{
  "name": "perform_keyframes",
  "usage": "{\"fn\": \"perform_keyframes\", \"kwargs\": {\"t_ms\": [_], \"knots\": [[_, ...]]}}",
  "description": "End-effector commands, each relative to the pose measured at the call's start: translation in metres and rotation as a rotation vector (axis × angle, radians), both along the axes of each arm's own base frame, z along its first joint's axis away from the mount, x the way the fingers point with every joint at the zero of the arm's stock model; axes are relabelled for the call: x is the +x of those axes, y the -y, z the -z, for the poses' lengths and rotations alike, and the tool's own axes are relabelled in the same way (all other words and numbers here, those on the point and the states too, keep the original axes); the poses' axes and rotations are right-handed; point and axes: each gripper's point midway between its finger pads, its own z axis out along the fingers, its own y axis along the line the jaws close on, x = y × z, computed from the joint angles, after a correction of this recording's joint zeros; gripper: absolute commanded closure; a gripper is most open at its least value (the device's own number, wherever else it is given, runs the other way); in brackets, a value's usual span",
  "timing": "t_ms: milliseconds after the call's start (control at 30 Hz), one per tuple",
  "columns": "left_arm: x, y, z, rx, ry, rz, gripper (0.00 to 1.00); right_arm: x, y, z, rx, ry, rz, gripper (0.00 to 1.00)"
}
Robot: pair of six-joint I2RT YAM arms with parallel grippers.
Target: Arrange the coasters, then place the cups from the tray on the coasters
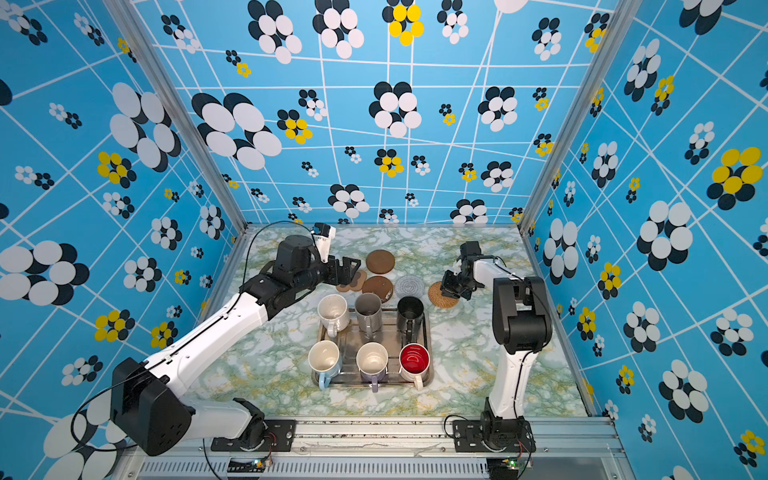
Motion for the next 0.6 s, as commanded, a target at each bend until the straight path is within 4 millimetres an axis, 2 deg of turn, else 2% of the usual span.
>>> {"fn": "perform_keyframes", "kwargs": {"t_ms": [0,300,333,400,433,567], "knots": [[-0.005,-0.002,-0.004,-0.009,0.011,-0.008,0.07,0.002,0.002,0.015,-0.024,-0.031,0.009,0.94],[-0.007,-0.005,-0.004,0.000,0.013,-0.017,0.07,0.031,0.011,0.021,-0.089,-0.036,-0.003,0.90],[-0.008,-0.006,-0.004,0.003,0.013,-0.018,0.07,0.036,0.012,0.017,-0.095,-0.027,-0.004,0.90],[-0.008,-0.007,-0.005,0.005,0.016,-0.023,0.06,0.041,0.013,0.026,-0.096,-0.043,-0.004,0.90],[-0.008,-0.008,-0.004,0.005,0.016,-0.024,0.06,0.051,0.012,0.020,-0.093,-0.020,-0.001,0.90],[-0.007,-0.007,-0.004,0.002,0.016,-0.021,0.07,0.067,0.011,0.018,-0.081,-0.004,0.004,0.89]]}}
